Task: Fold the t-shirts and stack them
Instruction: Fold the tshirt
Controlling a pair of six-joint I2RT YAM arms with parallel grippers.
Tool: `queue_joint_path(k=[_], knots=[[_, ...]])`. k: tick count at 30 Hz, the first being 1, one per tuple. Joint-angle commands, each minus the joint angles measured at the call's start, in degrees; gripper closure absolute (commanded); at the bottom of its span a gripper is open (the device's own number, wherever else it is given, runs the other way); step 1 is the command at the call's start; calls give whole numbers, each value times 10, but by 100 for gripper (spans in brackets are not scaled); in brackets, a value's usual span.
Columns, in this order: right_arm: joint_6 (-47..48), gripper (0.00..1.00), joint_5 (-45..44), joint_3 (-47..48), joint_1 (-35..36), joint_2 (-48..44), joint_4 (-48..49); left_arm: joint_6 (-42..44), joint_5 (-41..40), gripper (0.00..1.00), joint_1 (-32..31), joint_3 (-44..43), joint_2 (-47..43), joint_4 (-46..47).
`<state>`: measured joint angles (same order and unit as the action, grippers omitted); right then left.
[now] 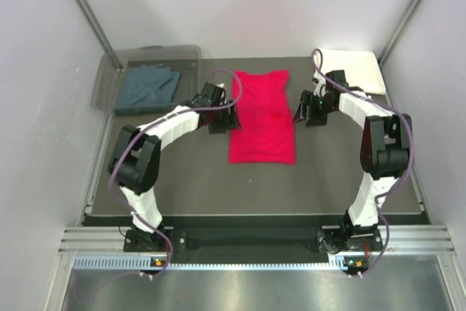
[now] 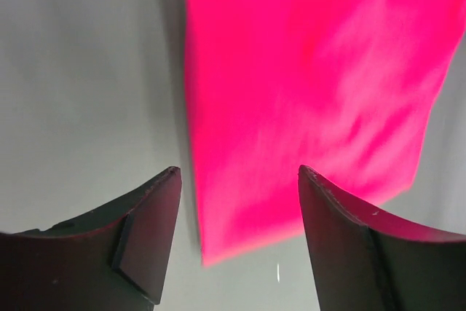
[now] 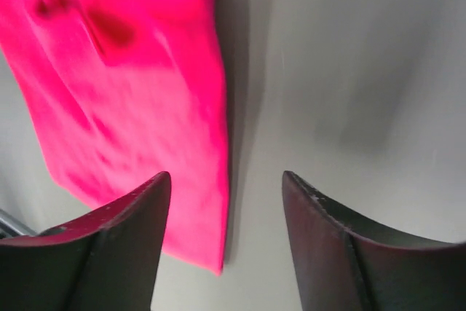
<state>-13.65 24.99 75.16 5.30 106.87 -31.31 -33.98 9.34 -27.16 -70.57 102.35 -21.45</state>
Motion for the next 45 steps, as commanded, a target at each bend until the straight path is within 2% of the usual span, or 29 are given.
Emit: queue_joint_path(k=[1,6,10,13,14,15,16,17,18,21,24,30,31,32,33,34,35,36,40,44,45], knots=[[22,39,39,77,-3,64,12,74,-27,31,16,-111,87,-8],[4,50,100,118,-3,121,37,93,-49,36,28,-189,171,-3],[-5,50,113,123,-3,133,56,81,-31,40,46,-214,193,12],[-10,50,119,138,-2,146,63,70,-6,49,53,-221,210,24],[-13,52,116,144,-3,149,59,68,-1,58,54,-222,214,26],[-11,58,114,152,-3,159,51,66,0,63,55,-224,219,26],[-10,61,110,168,-4,163,45,63,-3,73,55,-227,220,24],[-10,64,103,176,-4,170,39,63,-7,95,55,-228,223,23],[-11,73,101,190,-5,173,34,61,-13,100,55,-229,225,20],[-18,91,81,205,-9,180,21,59,-44,100,56,-235,230,1],[-16,98,74,218,-12,192,6,55,-63,100,56,-227,224,4],[-4,93,89,234,-14,215,-10,55,-71,100,56,-234,227,-12],[-2,90,90,235,-15,217,-15,57,-67,95,56,-236,226,-15],[0,85,92,235,-14,220,-17,58,-51,78,56,-235,219,-13],[0,66,91,236,-13,220,-21,59,-42,62,56,-232,213,-11],[2,61,91,237,-15,220,-23,60,-35,37,55,-216,205,19],[4,57,90,236,-14,217,-23,62,-22,30,56,-208,192,31],[5,56,89,232,-14,215,-24,62,-21,27,56,-201,188,37],[6,55,87,228,-15,208,-24,58,-7,24,56,-190,174,61],[4,55,94,231,-16,211,-25,32,-14,39,56,-189,165,51],[2,55,94,233,-17,211,-24,27,-26,39,55,-176,158,51]])
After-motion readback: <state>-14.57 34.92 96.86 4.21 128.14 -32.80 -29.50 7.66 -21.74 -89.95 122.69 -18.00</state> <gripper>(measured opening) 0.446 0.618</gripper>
